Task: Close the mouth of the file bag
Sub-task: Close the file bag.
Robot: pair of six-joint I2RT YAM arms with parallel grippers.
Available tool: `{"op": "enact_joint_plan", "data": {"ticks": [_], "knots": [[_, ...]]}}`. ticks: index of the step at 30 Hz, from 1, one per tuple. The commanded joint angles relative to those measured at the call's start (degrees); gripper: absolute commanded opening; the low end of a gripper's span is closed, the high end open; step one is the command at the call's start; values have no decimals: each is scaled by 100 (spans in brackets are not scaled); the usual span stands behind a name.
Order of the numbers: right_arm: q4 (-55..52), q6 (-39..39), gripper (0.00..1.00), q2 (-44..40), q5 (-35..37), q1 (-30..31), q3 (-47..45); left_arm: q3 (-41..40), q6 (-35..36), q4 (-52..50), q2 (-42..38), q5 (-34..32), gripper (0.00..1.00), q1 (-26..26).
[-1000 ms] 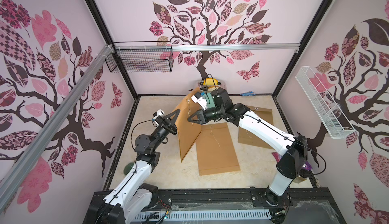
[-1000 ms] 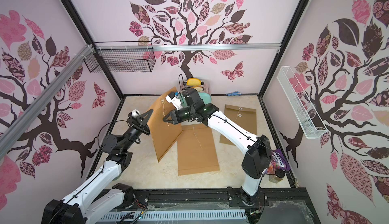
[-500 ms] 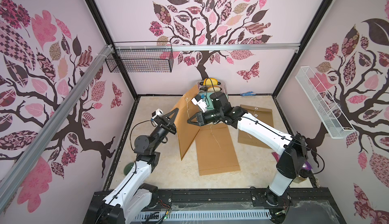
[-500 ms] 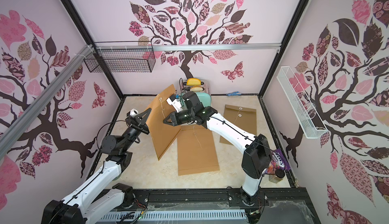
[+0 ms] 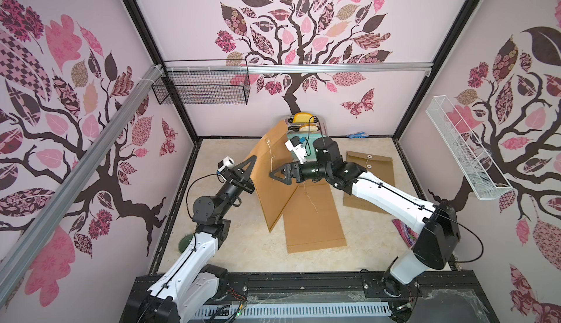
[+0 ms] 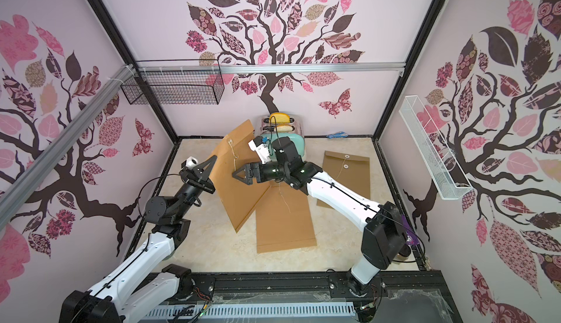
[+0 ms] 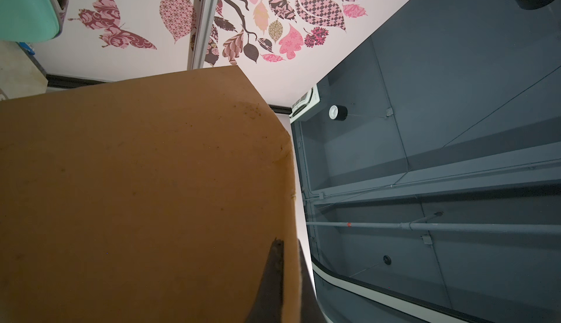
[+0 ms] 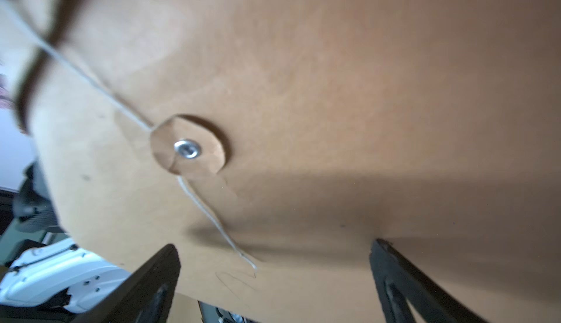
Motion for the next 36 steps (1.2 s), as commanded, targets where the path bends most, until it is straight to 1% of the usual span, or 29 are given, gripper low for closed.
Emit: {"op": "enact_joint_plan", "data": {"ticks": [1,2,4,7,9,13,16,17,18,22,24,26,28,36], "knots": [[1177,613,99,-229,6,-232,-107,61,-558,274,-87,49,0,-25],[755,374,99,-225,18,-220,89,60,-563,269,-86,52,0,-25],[222,142,91,-193,54,-186,364,36,-572,282,-96,44,0,-29],[569,179,75,-229,-49,-107,196,20,-580,325,-96,31,0,-32],[752,206,73,-222,-55,8,135,25,-572,321,-100,53,0,-26],[485,24,70,-42,39,240,416,37,-572,289,-110,75,0,-30],[483,-19,58,40,179,271,469,46,-580,289,-96,73,0,-30],[487,-16,49,74,193,271,497,57,-580,279,-105,73,0,-31],[525,-17,44,107,200,279,493,64,-580,263,-105,75,0,-33],[733,139,39,276,176,280,434,94,-574,248,-122,48,0,-27],[913,235,34,291,151,288,365,102,-572,242,-127,57,0,-31],[1058,313,24,306,67,308,341,84,-555,216,-131,43,0,-32],[1109,394,18,325,34,323,357,82,-537,198,-122,56,0,-28],[1269,643,13,361,104,469,332,8,-493,183,-122,40,0,-24]]}}
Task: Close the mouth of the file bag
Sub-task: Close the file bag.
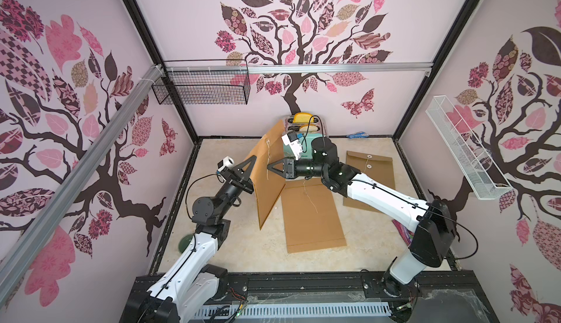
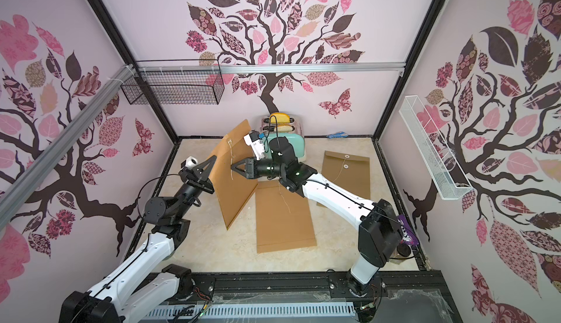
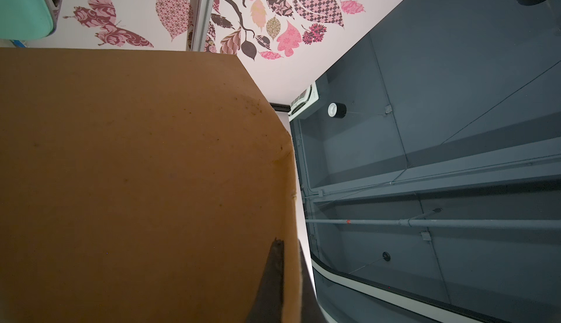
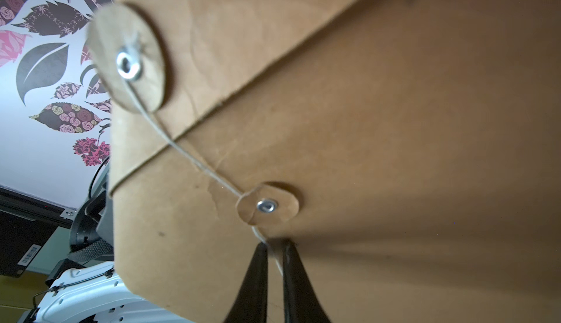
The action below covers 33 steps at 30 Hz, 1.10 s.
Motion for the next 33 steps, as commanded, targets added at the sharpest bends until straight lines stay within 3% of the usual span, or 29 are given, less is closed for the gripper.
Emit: {"op": "enact_joint_plan", "data": {"ticks": [1,5,21,27,33], "knots": [[240,144,9,13,29,128,61,3,-487,154,-88,8,0,-32],[292,221,0,123,187,179,12,19,-526,218,-76,-37,0,-38],[-83,-126,0,178,693,62,-90,-25,-590,213,-167,-33,0,-35],[-710,-677,0,-11,1013,-131,-193,-343,-436,-189,-384,402,0,295],[-330,-494,10,-211,537,-540,-937,-358,-436,-498,-698,540,0,754]]}}
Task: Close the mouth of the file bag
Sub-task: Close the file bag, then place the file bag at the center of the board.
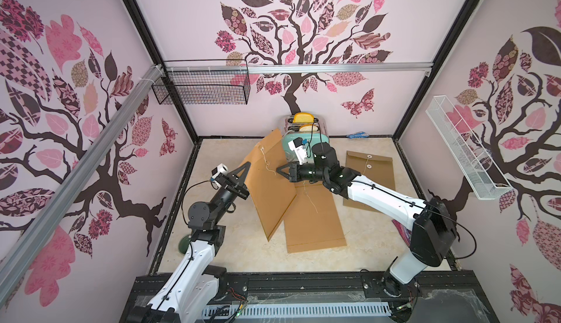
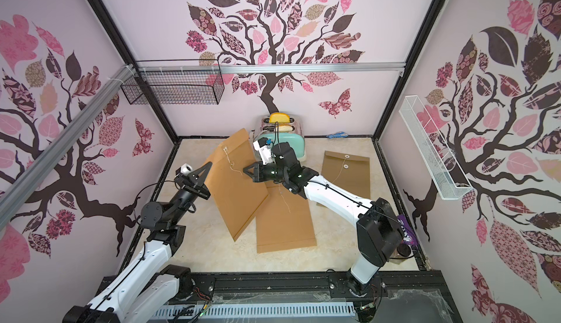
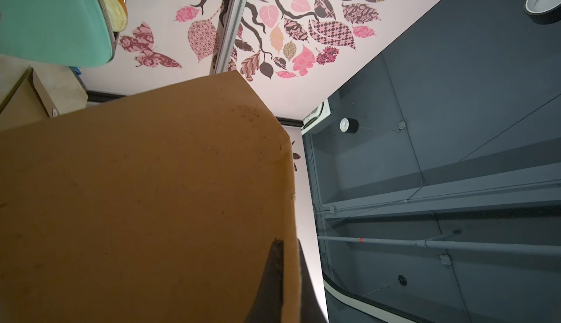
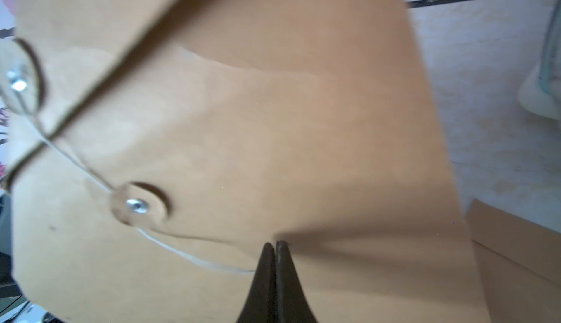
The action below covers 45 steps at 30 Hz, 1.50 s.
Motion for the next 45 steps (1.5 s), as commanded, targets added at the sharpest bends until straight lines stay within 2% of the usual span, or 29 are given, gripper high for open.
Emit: {"op": "enact_joint_plan", "data": {"ticks": [1,5,8,12,16,18,22,23,26,29,31,33,37,41,45], "knots": [[73,-91,12,-182,-235,-166,-301,104,-406,-60,-153,187,0,81],[-89,-267,16,-340,-394,-173,-460,79,-255,-154,-163,188,0,88],[-174,-393,17,-666,-201,-203,-693,115,-135,-256,-119,360,0,165],[-172,-439,18,-1086,-38,-417,-968,561,570,-1311,-122,1492,0,862],[-424,-565,19,-1333,-132,-667,-1038,1035,1593,-2696,-150,2434,0,1668],[-411,-544,20,-1459,-185,-744,-1123,1347,2314,-3496,-45,2888,0,1908],[-620,-672,20,-1706,-198,-780,-1174,2116,4758,-6170,421,3216,0,1972],[-705,-708,20,-1762,-209,-780,-1170,2101,4998,-6261,546,3327,0,2027],[-837,-799,21,-1982,-200,-785,-1222,2050,5519,-6472,632,3179,0,2097],[-914,-850,21,-2175,-148,-788,-1293,2646,6937,-7916,1099,2831,0,2244],[-981,-883,21,-2253,-161,-796,-1319,2900,7398,-8266,1450,2909,0,2351],[-1075,-931,21,-2334,-150,-793,-1346,3135,7802,-8570,1701,2565,0,2354],[-1122,-977,22,-2580,-94,-820,-1519,3978,9325,-10104,2478,1604,0,2423],[-1351,-1186,23,-2717,10,-861,-1584,4758,10254,-10885,3084,1117,0,2442],[-1518,-1314,23,-2815,230,-944,-1742,5633,11053,-11529,3767,220,0,2448]]}}
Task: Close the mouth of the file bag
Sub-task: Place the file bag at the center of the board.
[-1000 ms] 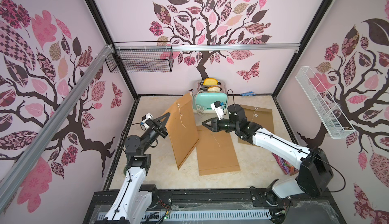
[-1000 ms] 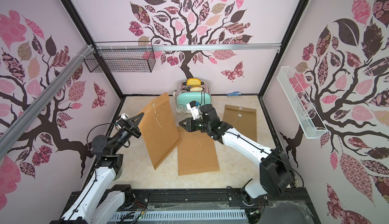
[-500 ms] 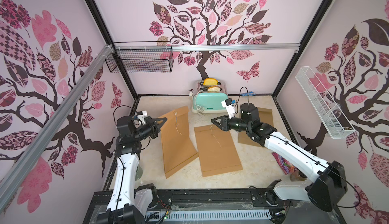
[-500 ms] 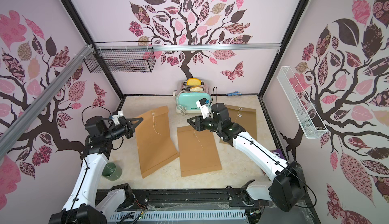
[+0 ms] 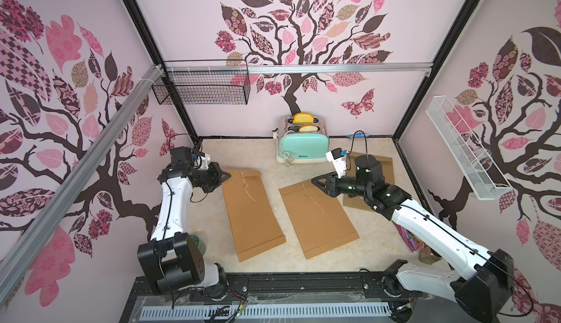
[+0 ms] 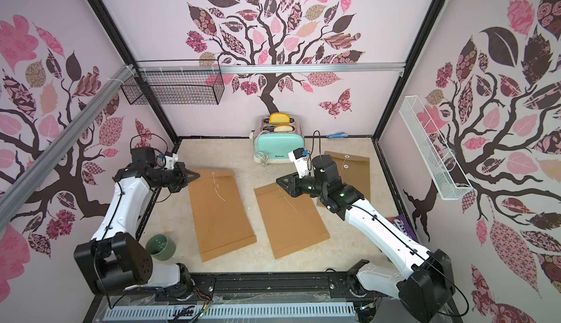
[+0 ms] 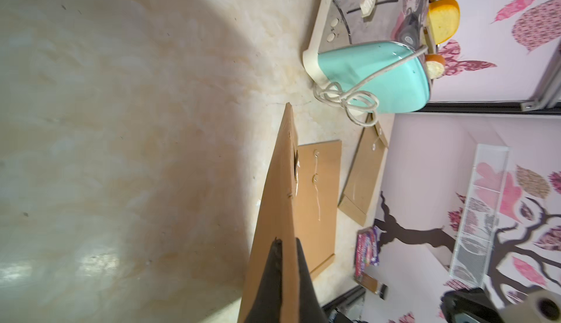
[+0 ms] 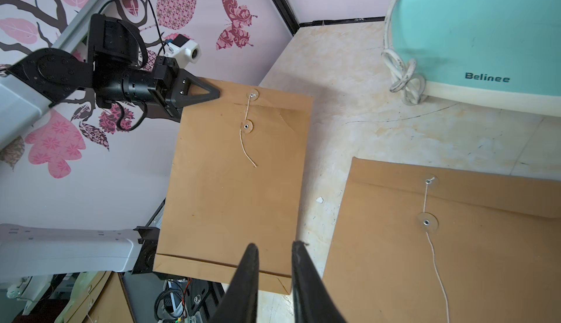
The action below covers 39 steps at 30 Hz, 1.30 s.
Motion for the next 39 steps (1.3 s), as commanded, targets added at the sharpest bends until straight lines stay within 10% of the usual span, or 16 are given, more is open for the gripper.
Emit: {"op": "enact_joint_plan", "data": {"ticks": [1,26,39], "knots": [[-250,-238,24,-137,260,-78,-114,683,1280,-984,553,-884,0,26],[238,545,26,-137,-18,-1664,-1964,2911,2222,-625,3893,-3308,0,-531],[188,503,28,168,140,-2254,-2312,2662,2209,324,4188,-4408,7,-737]]}}
